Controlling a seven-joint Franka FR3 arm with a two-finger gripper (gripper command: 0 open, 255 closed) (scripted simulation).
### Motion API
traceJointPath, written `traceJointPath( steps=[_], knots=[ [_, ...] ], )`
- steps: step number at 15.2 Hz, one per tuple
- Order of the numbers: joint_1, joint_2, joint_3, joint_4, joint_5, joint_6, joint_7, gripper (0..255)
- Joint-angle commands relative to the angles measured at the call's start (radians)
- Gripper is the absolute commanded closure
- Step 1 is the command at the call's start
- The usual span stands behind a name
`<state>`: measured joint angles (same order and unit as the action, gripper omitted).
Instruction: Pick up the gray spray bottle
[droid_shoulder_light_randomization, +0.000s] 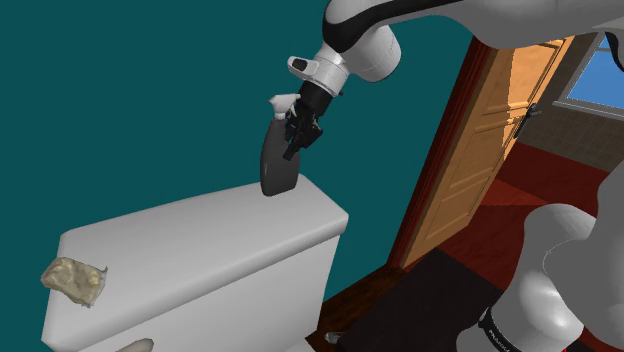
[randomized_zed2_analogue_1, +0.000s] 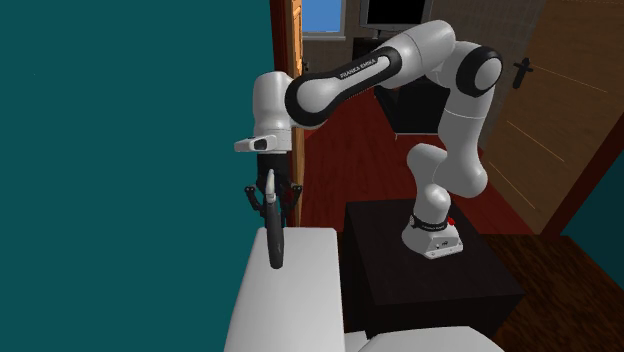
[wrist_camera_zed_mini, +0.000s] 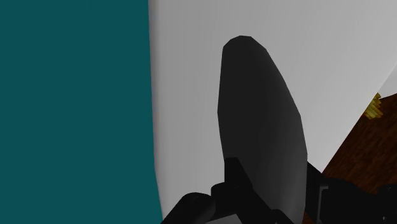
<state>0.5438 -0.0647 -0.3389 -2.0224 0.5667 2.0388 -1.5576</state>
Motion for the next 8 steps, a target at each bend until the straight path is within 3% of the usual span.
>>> traceJointPath(
  steps=[1,8],
  knots=[
    [0.0,0.0,0.0,-0.001,0.0,0.0,0.0,255],
    [-0.001,-0.013,0.0,0.037,-0.018,-0.042,0.03,255]
  ],
)
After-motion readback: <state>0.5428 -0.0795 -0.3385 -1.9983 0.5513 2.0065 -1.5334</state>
